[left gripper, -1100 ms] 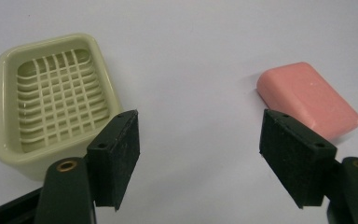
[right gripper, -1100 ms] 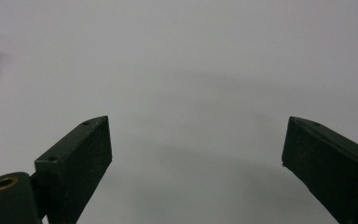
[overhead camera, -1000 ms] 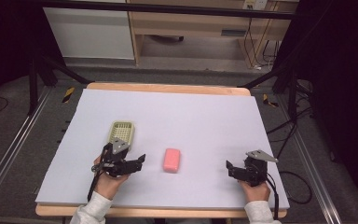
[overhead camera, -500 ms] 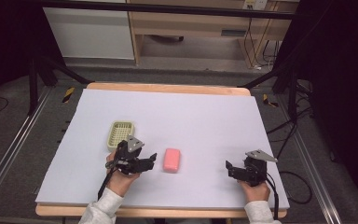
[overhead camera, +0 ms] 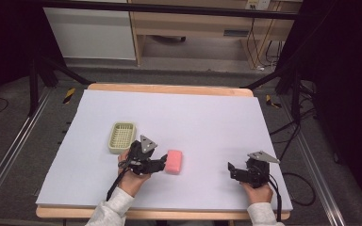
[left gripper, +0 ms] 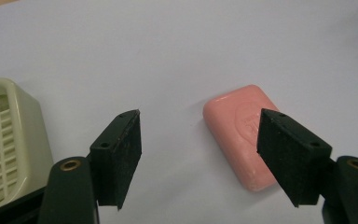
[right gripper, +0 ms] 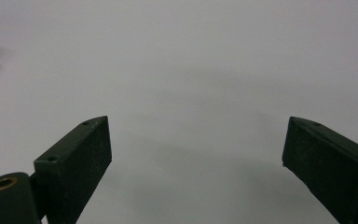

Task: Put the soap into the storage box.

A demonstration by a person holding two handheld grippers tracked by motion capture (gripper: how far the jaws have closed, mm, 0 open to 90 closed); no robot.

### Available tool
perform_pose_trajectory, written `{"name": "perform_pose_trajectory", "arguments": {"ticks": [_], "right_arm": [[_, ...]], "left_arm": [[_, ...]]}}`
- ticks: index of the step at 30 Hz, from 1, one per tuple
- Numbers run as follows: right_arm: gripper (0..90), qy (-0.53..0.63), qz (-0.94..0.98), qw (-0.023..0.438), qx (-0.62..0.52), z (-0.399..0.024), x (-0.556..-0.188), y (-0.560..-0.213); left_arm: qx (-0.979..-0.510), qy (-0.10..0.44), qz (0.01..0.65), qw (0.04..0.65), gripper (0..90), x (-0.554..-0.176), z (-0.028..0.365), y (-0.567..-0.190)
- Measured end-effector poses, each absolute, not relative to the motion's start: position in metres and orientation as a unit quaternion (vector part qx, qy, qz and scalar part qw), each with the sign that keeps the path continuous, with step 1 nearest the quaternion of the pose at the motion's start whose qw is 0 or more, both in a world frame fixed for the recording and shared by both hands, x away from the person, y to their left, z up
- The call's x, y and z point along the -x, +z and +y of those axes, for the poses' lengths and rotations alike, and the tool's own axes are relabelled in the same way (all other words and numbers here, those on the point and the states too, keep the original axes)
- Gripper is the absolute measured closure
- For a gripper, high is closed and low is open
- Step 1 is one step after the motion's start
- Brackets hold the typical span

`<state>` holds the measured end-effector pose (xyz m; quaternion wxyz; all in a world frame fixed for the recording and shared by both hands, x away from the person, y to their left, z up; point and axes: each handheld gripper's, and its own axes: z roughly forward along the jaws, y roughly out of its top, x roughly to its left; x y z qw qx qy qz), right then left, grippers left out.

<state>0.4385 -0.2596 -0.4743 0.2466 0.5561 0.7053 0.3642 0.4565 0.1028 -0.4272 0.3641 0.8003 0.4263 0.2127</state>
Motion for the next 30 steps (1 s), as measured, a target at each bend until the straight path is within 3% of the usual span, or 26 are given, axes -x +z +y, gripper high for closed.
{"name": "perform_pose_trajectory", "arguments": {"ticks": [30], "right_arm": [[8.1, 0.364, 0.706, 0.241, -0.558, -0.259, -0.439, -0.474]], "left_arm": [[-0.815, 0.181, 0.43, 0.345, 29.3, -0.467, 0.059, -0.452]]}}
